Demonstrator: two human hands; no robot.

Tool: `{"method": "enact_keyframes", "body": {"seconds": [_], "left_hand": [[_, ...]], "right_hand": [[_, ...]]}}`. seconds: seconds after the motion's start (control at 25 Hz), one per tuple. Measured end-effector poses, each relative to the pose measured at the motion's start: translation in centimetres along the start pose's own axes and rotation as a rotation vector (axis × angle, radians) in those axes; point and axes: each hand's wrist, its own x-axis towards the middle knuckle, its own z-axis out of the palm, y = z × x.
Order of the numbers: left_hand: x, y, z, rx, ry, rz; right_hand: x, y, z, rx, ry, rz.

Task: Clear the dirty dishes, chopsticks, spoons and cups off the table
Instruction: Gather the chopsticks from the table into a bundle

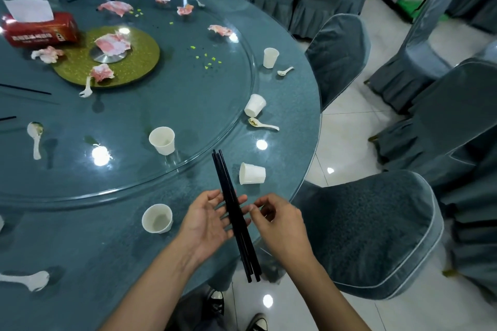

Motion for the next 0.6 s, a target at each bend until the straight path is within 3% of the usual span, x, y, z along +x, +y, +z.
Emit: {"method": "enact_keyframes", "body": {"seconds": [0.32,0.6], "left_hand": [[0.2,-1.8,3.8,0.076,-0.035,-0.027],[0.5,-8.1,11.0,0.117,-0.056,-0.034]], "right_hand": [[0.5,3.9,-4.7,-0.055,0.13,-0.097],[-0.3,10.0,-12.1,-0.09,0.169,-0.078]]}}
